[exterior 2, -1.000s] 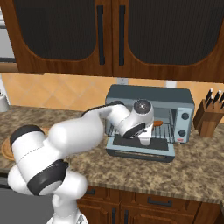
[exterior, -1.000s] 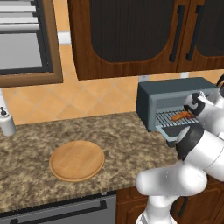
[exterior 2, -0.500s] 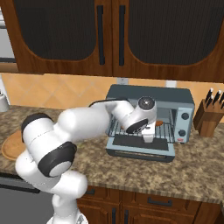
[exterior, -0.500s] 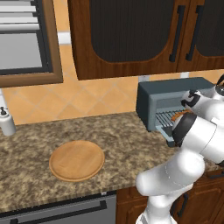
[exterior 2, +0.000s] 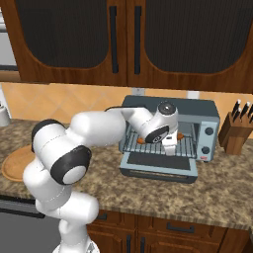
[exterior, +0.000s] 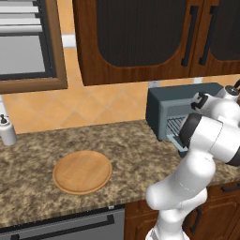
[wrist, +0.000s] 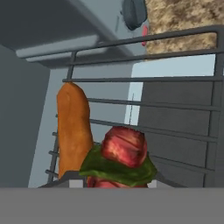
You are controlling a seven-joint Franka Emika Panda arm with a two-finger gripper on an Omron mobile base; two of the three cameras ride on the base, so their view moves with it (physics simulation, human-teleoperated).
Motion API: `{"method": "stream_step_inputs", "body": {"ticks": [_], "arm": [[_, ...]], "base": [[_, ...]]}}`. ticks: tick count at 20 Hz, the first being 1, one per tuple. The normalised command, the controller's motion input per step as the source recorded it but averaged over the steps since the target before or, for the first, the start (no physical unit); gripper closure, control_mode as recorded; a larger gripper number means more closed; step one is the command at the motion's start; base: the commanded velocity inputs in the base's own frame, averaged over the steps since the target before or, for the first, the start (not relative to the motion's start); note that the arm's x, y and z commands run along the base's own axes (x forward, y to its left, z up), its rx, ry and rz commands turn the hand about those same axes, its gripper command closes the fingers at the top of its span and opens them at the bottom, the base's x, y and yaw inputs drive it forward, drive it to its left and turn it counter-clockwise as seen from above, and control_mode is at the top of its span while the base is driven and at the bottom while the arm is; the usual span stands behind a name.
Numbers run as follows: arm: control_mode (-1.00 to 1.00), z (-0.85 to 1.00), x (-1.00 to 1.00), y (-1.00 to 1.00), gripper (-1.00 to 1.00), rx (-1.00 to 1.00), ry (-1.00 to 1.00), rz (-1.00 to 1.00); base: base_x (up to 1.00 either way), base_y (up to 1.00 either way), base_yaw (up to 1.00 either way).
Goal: Pick up the kebab skewer and baguette bread, and place them inside the toaster oven. Close the toaster oven door and start by setting the timer.
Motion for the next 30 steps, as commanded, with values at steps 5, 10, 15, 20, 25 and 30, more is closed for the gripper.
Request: {"method": "stream_step_inputs", "body": {"ticks": [5, 10, 15, 20, 25, 30], "arm": [[-1.00, 0.00, 0.22, 0.00, -1.00, 0.00, 0.09, 0.01], [-1.00, 0.00, 0.04, 0.00, -1.00, 0.00, 0.02, 0.00], [-1.00, 0.00, 0.00, 0.00, -1.00, 0.00, 0.00, 0.00], [-1.00, 0.05, -0.09, -0.14, -1.00, 0.00, -0.05, 0.00], [-1.00, 0.17, -0.58, -0.24, -1.00, -0.02, -0.07, 0.03], [-1.00, 0.08, -0.63, -0.01, -1.00, -0.10, -0.09, 0.31]], "base": [[0.00, 0.00, 0.00], [0.00, 0.00, 0.00], [0.00, 0.00, 0.00], [0.00, 0.00, 0.00], [0.00, 0.00, 0.00], [0.00, 0.00, 0.00]]}}
